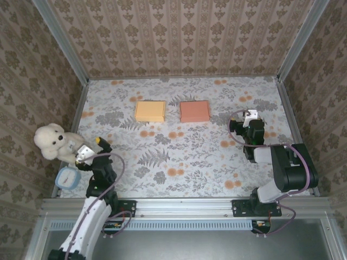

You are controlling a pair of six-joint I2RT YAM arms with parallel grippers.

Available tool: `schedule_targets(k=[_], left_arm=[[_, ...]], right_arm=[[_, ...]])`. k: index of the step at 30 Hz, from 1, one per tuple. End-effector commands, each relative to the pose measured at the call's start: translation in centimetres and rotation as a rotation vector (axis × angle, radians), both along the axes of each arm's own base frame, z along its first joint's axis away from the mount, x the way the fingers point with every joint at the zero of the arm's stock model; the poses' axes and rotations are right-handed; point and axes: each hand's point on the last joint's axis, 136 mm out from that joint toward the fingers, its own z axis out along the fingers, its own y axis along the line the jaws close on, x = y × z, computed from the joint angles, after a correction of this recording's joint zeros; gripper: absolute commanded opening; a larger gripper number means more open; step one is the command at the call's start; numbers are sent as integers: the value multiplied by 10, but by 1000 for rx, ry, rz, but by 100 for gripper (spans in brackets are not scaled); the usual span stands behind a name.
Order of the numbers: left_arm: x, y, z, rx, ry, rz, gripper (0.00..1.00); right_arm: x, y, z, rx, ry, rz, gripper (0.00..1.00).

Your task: Fold the paper box

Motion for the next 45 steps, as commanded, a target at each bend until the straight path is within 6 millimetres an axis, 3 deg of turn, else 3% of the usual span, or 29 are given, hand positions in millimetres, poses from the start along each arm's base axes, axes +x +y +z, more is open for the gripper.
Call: schedule_targets(k=[1,5,7,9,11,13,17,19,22,25,26,31,37,41,45], left_arm=[[21,12,18,-39,-25,21,100],[77,-3,13,83,178,-69,100],[97,-10,21,210,220,-49,100],[104,-19,31,298,229,-58,100],[105,-13,28,307,210,-47,100],[113,-22,16,282,261,-147,100],[125,-21,-16,269,346,-169,100],[131,-26,-16,326,330,-162,100],[142,-47,-18,362,351,-266,100],[157,-96,-32,401,330,-619,100],[161,-95,-34,395,348,-628,100],[173,-92,-42,293,390,-708,100],[172,-91,-44,280,393,-719,100],[164,-86,-43,359,308,-639,100],[161,-77,-46,333,341,-568,100]], right_arm=[[2,5,2,18,-3,21,100],[2,5,1,20,-3,21,100],[2,6,2,20,-3,23,100],[2,5,1,20,-2,22,100],[2,5,1,19,-2,23,100],[2,5,1,19,-1,22,100],[2,6,1,19,-2,23,100],[2,5,2,19,-3,21,100],[2,5,1,19,-2,22,100],[2,5,1,19,-3,22,100],[2,5,1,19,-2,22,100],[2,5,1,19,-2,22,100],[2,5,1,19,-2,22,100],[2,5,1,20,-2,22,100],[2,6,2,21,-3,23,100]])
